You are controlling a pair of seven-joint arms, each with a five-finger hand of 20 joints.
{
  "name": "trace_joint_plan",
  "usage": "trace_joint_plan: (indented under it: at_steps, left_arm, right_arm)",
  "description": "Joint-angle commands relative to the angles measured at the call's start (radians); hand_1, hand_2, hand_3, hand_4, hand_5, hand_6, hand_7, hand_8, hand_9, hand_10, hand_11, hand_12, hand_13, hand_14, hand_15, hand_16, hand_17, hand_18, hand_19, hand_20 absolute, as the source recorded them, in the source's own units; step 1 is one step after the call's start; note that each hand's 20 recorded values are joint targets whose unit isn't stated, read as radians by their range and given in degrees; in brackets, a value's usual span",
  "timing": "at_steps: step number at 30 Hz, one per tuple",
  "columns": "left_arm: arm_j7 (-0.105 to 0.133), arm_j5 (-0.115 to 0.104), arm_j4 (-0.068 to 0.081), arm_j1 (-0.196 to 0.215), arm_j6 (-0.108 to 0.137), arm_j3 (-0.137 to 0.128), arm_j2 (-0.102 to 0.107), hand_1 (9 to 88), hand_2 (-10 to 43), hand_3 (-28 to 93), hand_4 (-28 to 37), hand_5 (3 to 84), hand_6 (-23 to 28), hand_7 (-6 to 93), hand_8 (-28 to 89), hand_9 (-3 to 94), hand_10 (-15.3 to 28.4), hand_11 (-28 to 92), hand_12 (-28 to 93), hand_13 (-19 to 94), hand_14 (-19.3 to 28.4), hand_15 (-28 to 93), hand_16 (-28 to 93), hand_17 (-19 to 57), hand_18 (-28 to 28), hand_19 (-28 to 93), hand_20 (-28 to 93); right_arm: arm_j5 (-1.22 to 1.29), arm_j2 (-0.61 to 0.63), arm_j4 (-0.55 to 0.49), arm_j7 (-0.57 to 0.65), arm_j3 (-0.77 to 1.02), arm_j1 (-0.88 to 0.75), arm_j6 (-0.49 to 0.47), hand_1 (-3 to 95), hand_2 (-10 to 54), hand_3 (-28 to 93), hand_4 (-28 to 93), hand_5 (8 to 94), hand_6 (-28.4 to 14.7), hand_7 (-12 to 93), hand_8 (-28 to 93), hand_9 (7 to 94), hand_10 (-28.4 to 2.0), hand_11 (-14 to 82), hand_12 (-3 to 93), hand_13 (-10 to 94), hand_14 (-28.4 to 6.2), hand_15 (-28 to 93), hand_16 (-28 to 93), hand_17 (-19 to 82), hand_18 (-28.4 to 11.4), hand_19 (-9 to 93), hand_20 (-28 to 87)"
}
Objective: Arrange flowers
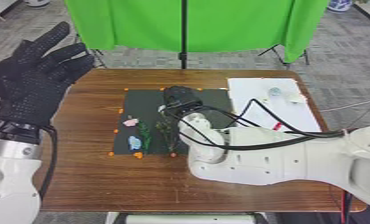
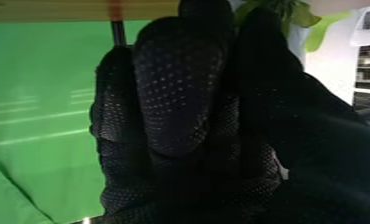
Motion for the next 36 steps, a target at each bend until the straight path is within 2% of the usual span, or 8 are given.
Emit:
trace_joint_plan:
  at_steps: [1, 18, 27, 30, 32, 33, 35, 36]
  left_arm:
    - [-0.008, -0.008, 0.013, -0.007, -0.013, 0.013, 0.006, 21.2, 9.4, 76, -26.3, 34.7, 9.7, 16.4, -10, 33.4, 22.0, 29, 12, 26, 28.4, 52, -10, -3.5, 28.4, 80, -28]
    - [-0.027, 0.003, 0.015, -0.016, -0.018, 0.011, -0.015, 21.3, 9.3, 77, -26.0, 34.9, 9.8, 16.6, -10, 33.4, 22.0, 29, 12, 26, 28.4, 52, -10, -3.6, 28.4, 80, -28]
    - [-0.012, -0.005, 0.017, -0.011, -0.015, 0.013, -0.002, 21.4, 9.3, 77, -25.8, 35.0, 9.8, 16.6, -10, 33.4, 21.9, 29, 12, 26, 28.4, 52, -10, -3.6, 28.4, 80, -28]
    - [-0.018, -0.002, 0.014, -0.008, -0.018, 0.011, -0.009, 21.4, 9.2, 77, -25.9, 35.1, 9.8, 16.6, -10, 33.3, 21.9, 29, 12, 26, 28.4, 52, -10, -3.6, 28.4, 80, -28]
    - [-0.017, -0.006, 0.017, -0.011, -0.032, 0.011, -0.009, 21.5, 9.3, 77, -25.9, 35.0, 9.9, 16.6, -10, 33.4, 22.0, 29, 12, 26, 28.4, 52, -10, -3.1, 28.4, 81, -28]
    - [-0.011, -0.016, 0.017, -0.011, -0.028, 0.015, -0.006, 21.6, 9.3, 77, -25.9, 35.0, 9.9, 16.6, -10, 33.4, 22.0, 29, 12, 26, 28.4, 53, -10, -2.6, 28.4, 82, -28]
    - [0.012, -0.059, 0.019, -0.006, -0.044, 0.014, -0.004, 21.6, 9.3, 77, -25.8, 35.1, 9.9, 16.6, -10, 33.4, 22.1, 29, 12, 26, 28.4, 53, -10, -2.3, 28.4, 84, -28]
    - [0.014, -0.059, 0.019, -0.008, -0.044, 0.015, -0.005, 21.6, 9.3, 77, -25.8, 35.1, 9.9, 16.6, -10, 33.4, 22.1, 29, 12, 26, 28.4, 53, -10, -2.3, 28.4, 84, -28]
  right_arm:
    - [-0.003, -0.053, 0.019, -0.005, -0.04, 0.045, -0.015, 53.2, -9.5, 66, -28, 85.7, 3.8, 16, 2, 93.0, -6.9, 11.4, 25.9, 88, -3.0, 55, 22, 52, -16.1, 93, 1]
    - [0.013, -0.065, 0.038, -0.005, -0.061, 0.056, -0.074, 50.6, -9.5, 64, -28, 80.1, 2.6, 16, 0, 89.8, -7.6, 17.4, 22.0, 85, -3.5, 58, 21, 50, -16.2, 93, 2]
    - [0.016, -0.069, 0.035, -0.01, -0.064, 0.06, -0.082, 49.7, -9.5, 66, -28, 77.6, 1.9, 16, -1, 88.2, -8.1, 19.0, 21.8, 84, -3.7, 59, 21, 49, -16.5, 93, 3]
    - [0.011, -0.071, 0.033, 0.002, -0.065, 0.058, -0.093, 49.3, -9.5, 66, -28, 77.4, 1.9, 16, -1, 88.0, -8.2, 19.2, 21.7, 84, -3.8, 59, 21, 49, -16.6, 93, 3]
    - [-0.007, -0.072, 0.037, 0.017, -0.065, 0.056, -0.092, 49.0, -9.5, 66, -28, 77.2, 1.8, 16, -1, 87.9, -8.1, 19.5, 21.5, 84, -3.9, 59, 21, 48, -16.7, 93, 3]
    - [0.002, -0.071, 0.035, 0.015, -0.064, 0.056, -0.101, 48.9, -9.5, 66, -28, 77.1, 1.8, 16, -1, 87.8, -8.2, 19.7, 21.4, 84, -4.0, 59, 21, 48, -17.3, 93, 5]
    - [0.005, -0.07, 0.036, 0.017, -0.061, 0.055, -0.102, 48.8, -9.5, 66, -28, 77.1, 1.8, 17, -1, 87.8, -8.2, 19.7, 21.3, 83, -4.1, 60, 21, 47, -17.8, 93, 6]
    - [0.003, -0.069, 0.036, 0.016, -0.063, 0.058, -0.103, 48.7, -9.5, 66, -28, 77.1, 1.7, 17, -1, 87.7, -8.2, 19.9, 21.3, 83, -4.2, 60, 21, 46, -17.9, 93, 7]
